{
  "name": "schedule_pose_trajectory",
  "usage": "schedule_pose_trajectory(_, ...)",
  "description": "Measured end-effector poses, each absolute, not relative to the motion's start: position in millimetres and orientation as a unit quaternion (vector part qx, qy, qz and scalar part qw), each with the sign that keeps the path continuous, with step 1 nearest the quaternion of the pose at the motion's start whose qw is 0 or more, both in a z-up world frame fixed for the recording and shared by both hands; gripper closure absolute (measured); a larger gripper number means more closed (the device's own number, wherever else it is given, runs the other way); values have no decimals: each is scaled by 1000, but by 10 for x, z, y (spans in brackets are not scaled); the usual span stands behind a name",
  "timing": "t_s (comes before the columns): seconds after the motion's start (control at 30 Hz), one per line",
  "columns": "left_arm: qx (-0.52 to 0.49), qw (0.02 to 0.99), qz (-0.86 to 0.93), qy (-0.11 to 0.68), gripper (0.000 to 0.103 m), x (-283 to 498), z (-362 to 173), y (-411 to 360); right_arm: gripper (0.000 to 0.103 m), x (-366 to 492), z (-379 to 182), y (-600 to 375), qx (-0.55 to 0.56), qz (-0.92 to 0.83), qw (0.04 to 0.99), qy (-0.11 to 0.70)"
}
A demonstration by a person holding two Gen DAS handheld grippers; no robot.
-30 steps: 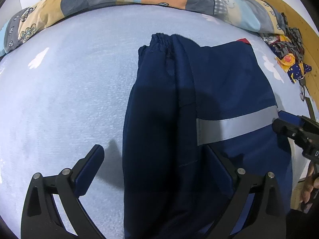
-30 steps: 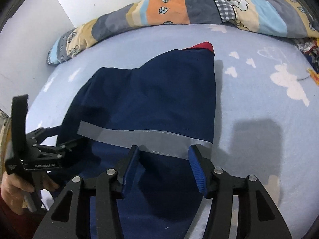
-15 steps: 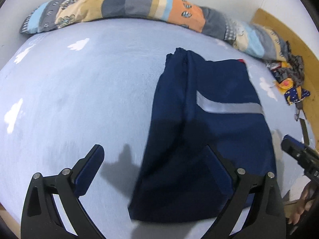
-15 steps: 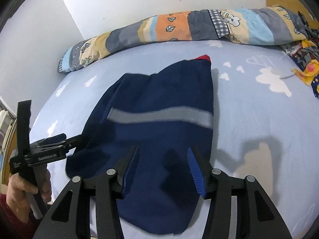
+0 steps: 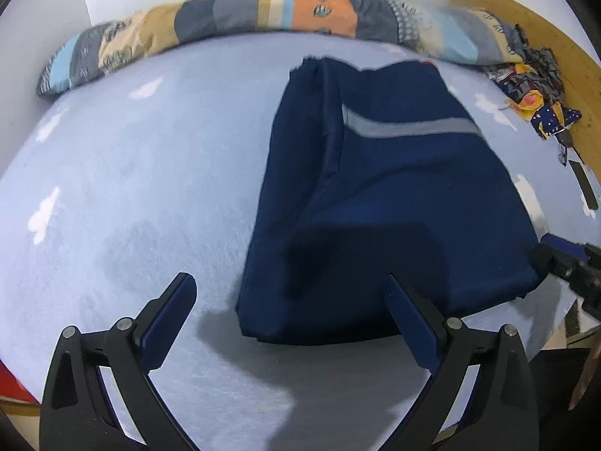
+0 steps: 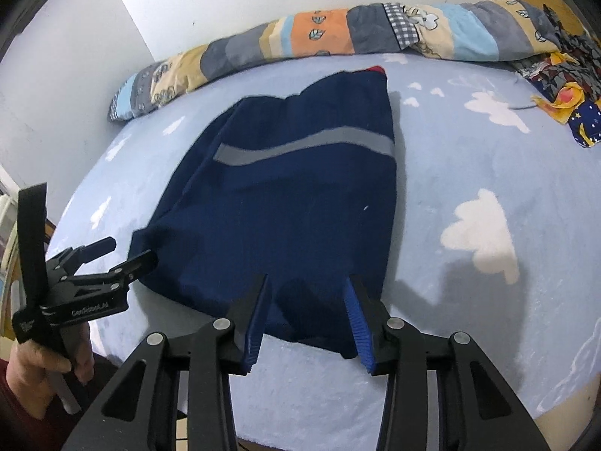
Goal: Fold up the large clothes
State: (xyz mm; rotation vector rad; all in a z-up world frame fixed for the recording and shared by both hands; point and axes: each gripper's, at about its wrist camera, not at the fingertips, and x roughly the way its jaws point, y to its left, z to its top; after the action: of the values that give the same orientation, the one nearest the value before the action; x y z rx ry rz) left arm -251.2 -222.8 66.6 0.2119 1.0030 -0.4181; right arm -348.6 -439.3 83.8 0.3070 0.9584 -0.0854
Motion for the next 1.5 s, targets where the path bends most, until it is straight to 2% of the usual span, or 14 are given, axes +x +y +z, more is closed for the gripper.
schedule_pose_trajectory(0.6, 139, 865, -186, 446, 3, -2643, 589, -2344, 57, -3327, 502, -4109, 68, -63, 861, 500)
schedule_pose_trajectory(0.83, 174, 878, -174, 411, 3, -2762, 622, -2385, 58, -3377, 524, -4042, 47, -76, 870, 486)
schedule_pose_trajectory(1.17, 186, 880, -187, 394, 3, -2956, 669, -2418, 60, -3706, 811, -4002, 72, -86, 899, 424)
schedule_pose_trajectory(1.5, 255, 874, -198, 362, 3, -3117, 613, -2615, 60, -3660, 714, -3924, 52, -98, 888, 446)
